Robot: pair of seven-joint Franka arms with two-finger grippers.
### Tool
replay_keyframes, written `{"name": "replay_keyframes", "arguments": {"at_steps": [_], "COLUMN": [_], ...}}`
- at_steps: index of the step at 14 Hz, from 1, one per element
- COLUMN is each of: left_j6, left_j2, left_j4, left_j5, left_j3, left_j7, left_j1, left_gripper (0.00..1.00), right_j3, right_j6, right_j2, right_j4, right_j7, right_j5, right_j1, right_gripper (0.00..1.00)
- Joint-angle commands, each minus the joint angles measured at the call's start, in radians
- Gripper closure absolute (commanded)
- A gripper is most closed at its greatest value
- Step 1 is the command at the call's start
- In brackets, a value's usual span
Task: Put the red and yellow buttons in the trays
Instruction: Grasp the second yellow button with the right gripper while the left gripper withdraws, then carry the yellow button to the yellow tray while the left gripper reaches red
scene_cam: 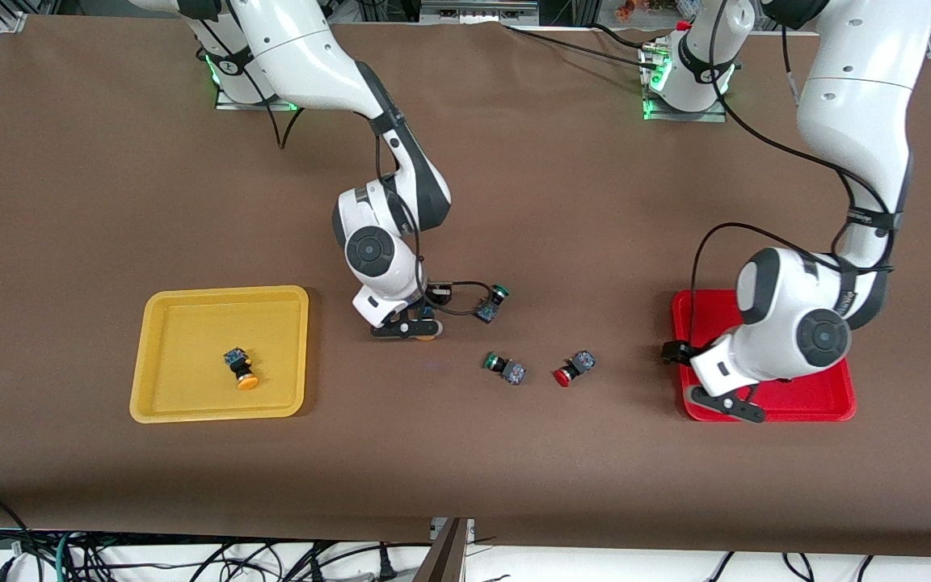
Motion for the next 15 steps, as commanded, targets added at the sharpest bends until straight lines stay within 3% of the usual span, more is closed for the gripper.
{"name": "replay_keyframes", "arguments": {"at_steps": [1,3,6,9,11,13,15], "left_j6": [0.039,0.047,0.115,0.194,0.231,0.254,0.299], "left_j2": [0.015,0.033,0.044,0.067,0.088,0.11,0.119], "left_j4": [0.006,0.006,0.003,0.003,0.004,0.004,0.0], "left_j5": [0.019,0.017,0.026,0.136,0.143,0.141,0.149], "left_j3": [0.011,0.012,0.015,0.011,0.012,0.012,0.012], "left_j7": [0.021,0.021,0.024,0.023,0.02,0.023,0.021], "left_j1": [-0.087,-0.129,-0.194,-0.21,-0.256,-0.267,-0.267], "left_gripper": [0.0,0.0,0.0,0.0,0.0,0.0,0.0], "right_j3": [-0.099,-0.19,-0.309,-0.313,-0.308,-0.275,-0.273], "right_j6": [-0.142,-0.247,-0.295,-0.295,-0.295,-0.295,-0.295], "right_j2": [-0.045,-0.054,-0.051,-0.044,-0.038,-0.032,-0.032], "right_j4": [0.002,0.02,-0.007,-0.02,-0.036,-0.049,-0.058], "right_j7": [-0.13,-0.296,-0.558,-0.628,-0.628,-0.614,-0.61], "right_j5": [0.004,-0.004,-0.004,-0.006,0.008,0.043,0.062], "right_j1": [-0.026,-0.06,-0.083,-0.159,-0.193,-0.206,-0.207], "right_gripper": [1.0,1.0,1.0,1.0,1.0,0.87,0.85]}}
